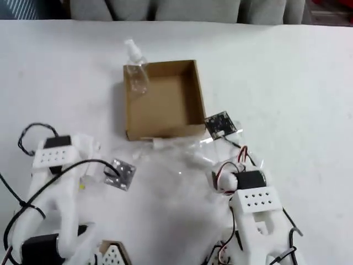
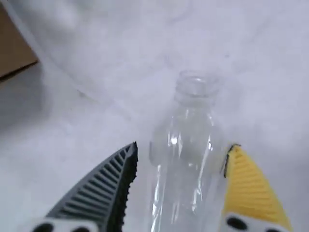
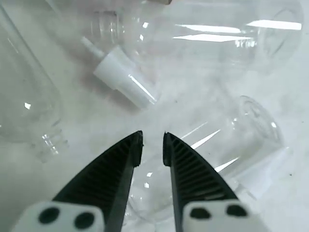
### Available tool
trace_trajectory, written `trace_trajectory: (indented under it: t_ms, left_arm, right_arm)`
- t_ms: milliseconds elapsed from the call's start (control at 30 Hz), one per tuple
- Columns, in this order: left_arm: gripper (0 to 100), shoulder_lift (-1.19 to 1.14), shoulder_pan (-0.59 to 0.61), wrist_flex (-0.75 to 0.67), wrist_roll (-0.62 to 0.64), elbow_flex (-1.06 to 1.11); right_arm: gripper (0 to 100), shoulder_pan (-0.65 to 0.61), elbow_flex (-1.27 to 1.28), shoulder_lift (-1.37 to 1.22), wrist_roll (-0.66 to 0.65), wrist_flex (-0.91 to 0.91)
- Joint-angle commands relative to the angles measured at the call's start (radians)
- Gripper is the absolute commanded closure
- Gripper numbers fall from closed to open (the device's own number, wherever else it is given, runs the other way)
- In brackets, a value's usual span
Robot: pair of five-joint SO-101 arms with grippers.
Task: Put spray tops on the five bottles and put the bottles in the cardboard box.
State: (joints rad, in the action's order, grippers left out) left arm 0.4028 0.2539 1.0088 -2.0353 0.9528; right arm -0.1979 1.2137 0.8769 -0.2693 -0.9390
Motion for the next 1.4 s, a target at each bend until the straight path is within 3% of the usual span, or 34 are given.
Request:
trace_trajectory:
  t_ms: [0, 167, 467, 600, 1067, 1367]
  left_arm:
    - [71, 0.031, -0.008, -0.166, 0.015, 0.081]
    - [73, 0.031, -0.005, -0.204, 0.021, 0.132]
    - [96, 0.036, 0.025, -0.175, 0.025, 0.152]
    - [96, 0.038, 0.039, -0.144, 0.086, 0.170]
    - [96, 0.039, 0.033, -0.143, 0.787, 0.005]
    - [96, 0.039, 0.035, 0.040, 1.366, -0.140]
  right_arm:
    - [94.6, 0.005, -0.005, 0.008, 0.006, 0.016]
    - [94.7, 0.005, -0.005, 0.008, 0.006, 0.016]
    - [94.7, 0.007, -0.005, 0.008, 0.006, 0.016]
    - [94.7, 0.012, -0.005, 0.008, 0.006, 0.016]
    - [94.7, 0.012, -0.005, 0.008, 0.008, 0.016]
    - [94.7, 0.012, -0.003, 0.007, 0.008, 0.018]
